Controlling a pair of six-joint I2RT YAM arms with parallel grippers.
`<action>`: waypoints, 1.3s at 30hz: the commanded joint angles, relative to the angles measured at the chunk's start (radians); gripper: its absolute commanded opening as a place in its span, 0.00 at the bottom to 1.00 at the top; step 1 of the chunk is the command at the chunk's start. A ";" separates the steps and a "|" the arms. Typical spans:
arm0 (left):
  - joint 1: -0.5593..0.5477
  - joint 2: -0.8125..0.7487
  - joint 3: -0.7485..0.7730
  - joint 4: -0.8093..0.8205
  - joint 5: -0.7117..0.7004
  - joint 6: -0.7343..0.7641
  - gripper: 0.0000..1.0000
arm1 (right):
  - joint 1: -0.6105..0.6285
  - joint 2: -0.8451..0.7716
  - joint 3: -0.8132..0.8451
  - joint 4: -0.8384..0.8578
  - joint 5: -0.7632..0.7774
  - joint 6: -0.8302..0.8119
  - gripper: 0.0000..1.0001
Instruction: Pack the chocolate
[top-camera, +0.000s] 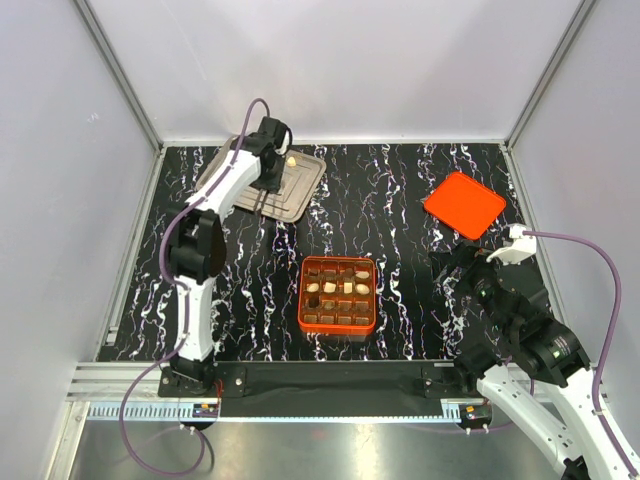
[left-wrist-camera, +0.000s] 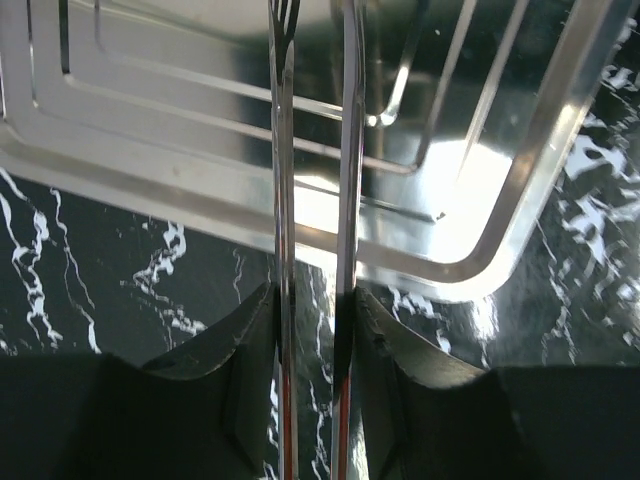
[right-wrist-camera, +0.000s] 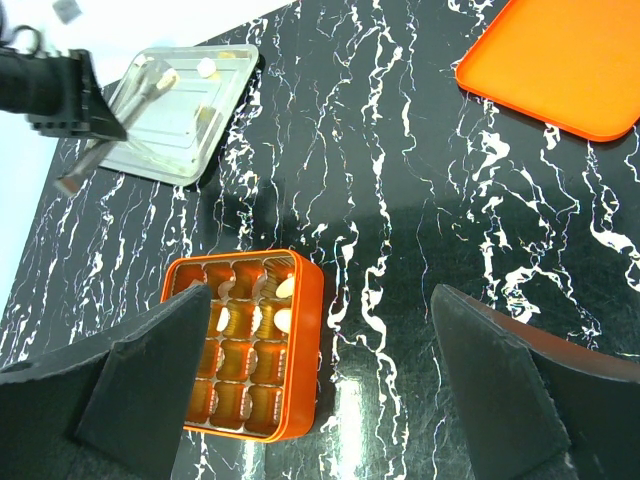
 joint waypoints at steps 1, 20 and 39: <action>-0.011 -0.148 -0.027 0.008 0.036 -0.030 0.37 | 0.004 -0.007 0.033 0.017 0.023 -0.007 1.00; -0.436 -0.783 -0.487 -0.222 0.291 -0.133 0.35 | 0.004 -0.051 0.078 -0.049 0.007 0.008 1.00; -0.721 -0.975 -0.741 -0.236 0.345 -0.299 0.37 | 0.004 -0.057 0.096 -0.081 0.013 0.043 1.00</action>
